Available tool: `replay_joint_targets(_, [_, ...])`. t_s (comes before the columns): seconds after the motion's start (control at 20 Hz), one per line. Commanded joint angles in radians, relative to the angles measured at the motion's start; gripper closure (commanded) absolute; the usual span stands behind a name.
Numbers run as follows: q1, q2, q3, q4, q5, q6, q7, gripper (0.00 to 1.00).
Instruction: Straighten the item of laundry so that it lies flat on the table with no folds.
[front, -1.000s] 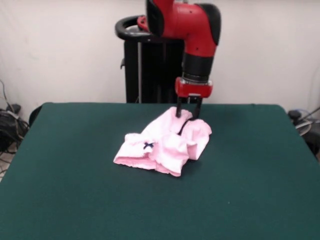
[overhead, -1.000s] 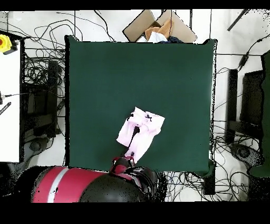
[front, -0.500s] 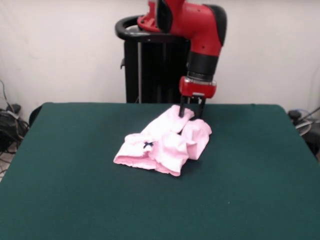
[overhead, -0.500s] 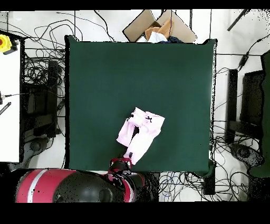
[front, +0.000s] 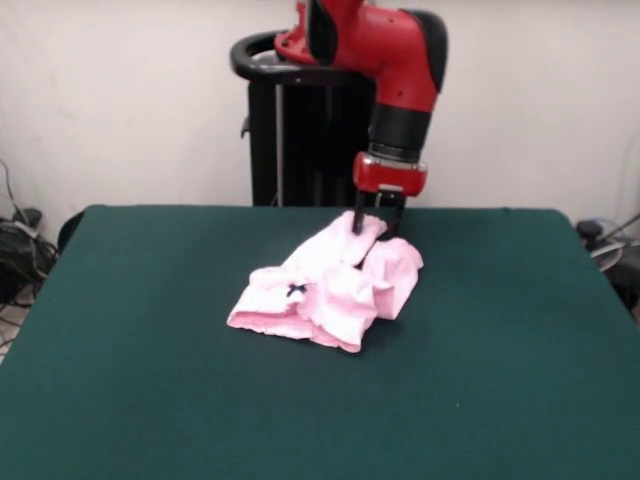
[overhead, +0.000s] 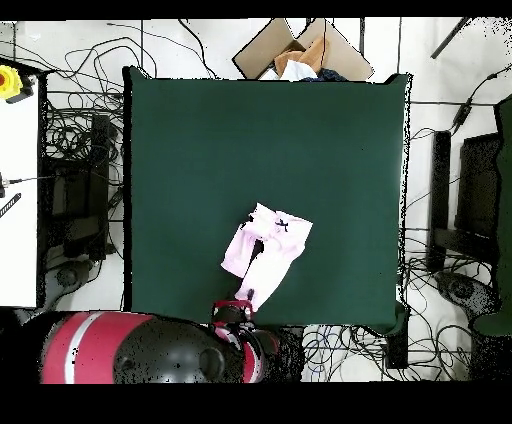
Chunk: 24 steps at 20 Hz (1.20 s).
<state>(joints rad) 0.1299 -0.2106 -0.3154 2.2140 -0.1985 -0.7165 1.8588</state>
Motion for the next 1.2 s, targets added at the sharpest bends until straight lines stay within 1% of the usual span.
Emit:
replay_joint_targets(0.05, [-0.088, 0.083, 0.092, -0.049, -0.02, 0.097, 0.175, 0.0])
replay_joint_targets(0.15, [-0.157, 0.097, 0.14, -0.052, -0.081, 0.172, 0.164, 0.0])
replay_joint_targets(0.4, [-0.274, 0.106, 0.217, -0.064, -0.178, 0.317, 0.117, 0.0])
replay_joint_targets(0.55, [-0.281, 0.102, 0.221, -0.067, -0.178, 0.336, 0.101, 0.0])
replay_joint_targets(0.75, [-0.301, 0.088, 0.24, -0.071, -0.185, 0.395, 0.076, 0.0])
replay_joint_targets(1.0, [-0.287, 0.072, 0.236, -0.044, -0.166, 0.415, 0.081, 0.0])
replay_joint_targets(1.1, [-0.279, 0.053, 0.232, -0.029, -0.163, 0.411, 0.087, 0.0])
replay_joint_targets(1.2, [-0.253, 0.002, 0.214, -0.005, -0.157, 0.381, 0.097, 0.0])
